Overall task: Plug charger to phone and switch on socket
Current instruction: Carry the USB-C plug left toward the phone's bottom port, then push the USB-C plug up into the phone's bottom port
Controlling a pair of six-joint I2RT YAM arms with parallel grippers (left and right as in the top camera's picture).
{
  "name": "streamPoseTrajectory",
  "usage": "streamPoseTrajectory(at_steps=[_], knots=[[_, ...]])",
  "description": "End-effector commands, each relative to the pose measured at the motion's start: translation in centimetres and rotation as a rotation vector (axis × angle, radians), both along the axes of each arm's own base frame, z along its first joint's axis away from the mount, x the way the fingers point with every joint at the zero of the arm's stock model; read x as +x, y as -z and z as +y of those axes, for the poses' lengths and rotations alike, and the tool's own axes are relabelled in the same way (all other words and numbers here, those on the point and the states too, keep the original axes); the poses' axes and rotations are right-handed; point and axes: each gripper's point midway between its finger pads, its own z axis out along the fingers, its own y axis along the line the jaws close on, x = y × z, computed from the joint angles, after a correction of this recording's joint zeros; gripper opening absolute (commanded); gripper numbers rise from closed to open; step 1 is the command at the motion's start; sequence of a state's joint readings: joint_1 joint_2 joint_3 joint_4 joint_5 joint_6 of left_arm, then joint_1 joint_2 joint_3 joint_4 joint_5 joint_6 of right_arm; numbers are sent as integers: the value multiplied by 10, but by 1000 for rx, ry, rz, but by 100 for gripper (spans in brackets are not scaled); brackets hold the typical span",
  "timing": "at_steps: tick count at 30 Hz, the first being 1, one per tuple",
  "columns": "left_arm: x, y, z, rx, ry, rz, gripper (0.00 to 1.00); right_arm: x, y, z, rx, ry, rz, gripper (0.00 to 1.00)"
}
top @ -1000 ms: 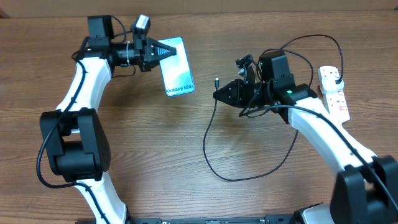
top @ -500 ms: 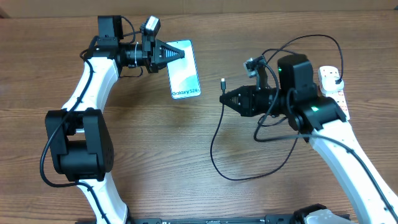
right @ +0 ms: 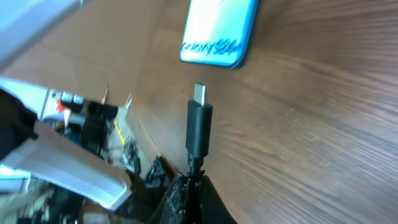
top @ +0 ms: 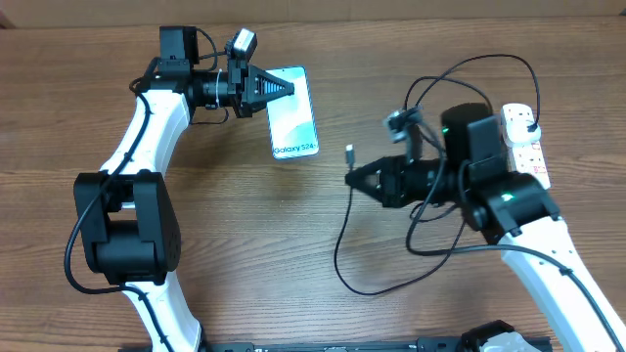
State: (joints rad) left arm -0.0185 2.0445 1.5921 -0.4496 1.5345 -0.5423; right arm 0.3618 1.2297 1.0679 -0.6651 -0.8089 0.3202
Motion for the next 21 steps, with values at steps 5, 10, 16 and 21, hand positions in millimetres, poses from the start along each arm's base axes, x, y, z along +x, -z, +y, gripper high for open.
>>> streamPoseTrajectory(at_steps=[5,10,16,21], knots=[[-6,-8,-2,-38,34,-30,4,-24,20,40,84,-59,86,4],[-7,-8,-4,-38,40,-31,4,-21,30,53,108,-68,102,4],[-11,-8,-12,-38,59,-46,4,-14,48,59,94,-73,141,4],[-13,-8,-17,-39,69,-49,4,-7,53,65,108,-85,134,4]])
